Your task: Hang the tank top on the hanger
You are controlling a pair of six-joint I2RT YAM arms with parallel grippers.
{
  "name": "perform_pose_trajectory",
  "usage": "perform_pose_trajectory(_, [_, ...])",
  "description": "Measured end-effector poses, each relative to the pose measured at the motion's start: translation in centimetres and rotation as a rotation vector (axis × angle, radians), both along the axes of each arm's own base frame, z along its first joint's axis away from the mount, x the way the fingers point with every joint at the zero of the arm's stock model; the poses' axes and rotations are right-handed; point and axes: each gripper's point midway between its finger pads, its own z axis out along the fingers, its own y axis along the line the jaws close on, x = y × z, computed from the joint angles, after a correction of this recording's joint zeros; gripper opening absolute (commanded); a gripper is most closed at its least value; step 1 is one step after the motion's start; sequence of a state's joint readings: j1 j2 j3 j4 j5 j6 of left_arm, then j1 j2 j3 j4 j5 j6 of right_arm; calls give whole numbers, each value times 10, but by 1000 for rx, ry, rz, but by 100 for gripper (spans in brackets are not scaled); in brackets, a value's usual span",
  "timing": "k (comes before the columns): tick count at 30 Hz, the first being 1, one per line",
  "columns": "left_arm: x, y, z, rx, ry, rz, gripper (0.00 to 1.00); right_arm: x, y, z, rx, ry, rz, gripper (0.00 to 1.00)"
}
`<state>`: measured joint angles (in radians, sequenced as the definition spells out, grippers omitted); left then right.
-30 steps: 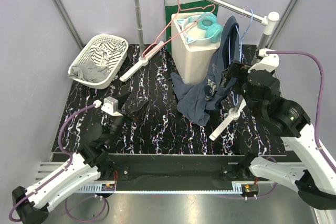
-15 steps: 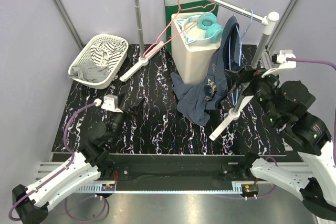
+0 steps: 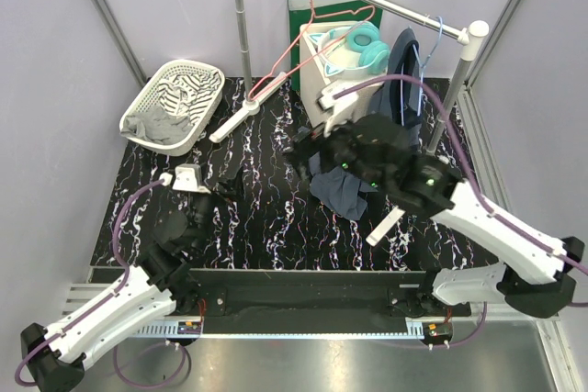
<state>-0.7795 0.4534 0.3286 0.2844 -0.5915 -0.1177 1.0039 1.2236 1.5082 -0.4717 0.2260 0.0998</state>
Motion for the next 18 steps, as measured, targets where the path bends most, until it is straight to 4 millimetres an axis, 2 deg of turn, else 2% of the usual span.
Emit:
perform_pose_trajectory(2, [1,3,0,-5,8,20,99,-6,18,-23,-27,25,38,100])
perform_pose_trajectory(5, [1,8,3,-17,8,44,99,-8,25,-62,-52,80,38,100])
perform_pose_trajectory(8, [2,11,4,-23,7,61,99,-8,26,-107,-77,145,17,100])
perform_pose_trajectory(10, [1,12,5,-27,5,67,99,-9,21,-141,-113,197,-10,100])
perform_pose_trajectory(12, [0,14,7,-35,-1,72,99,-11,15,-167,-140,240,-36,100])
perform_pose_trajectory(15, [0,16,8,-41,-6,76,99,-10,10,-183,-141,266,-74,100])
perform_pose_trajectory(18, [0,16,8,-40,-5,77,99,-8,8,-187,-120,269,-98,100])
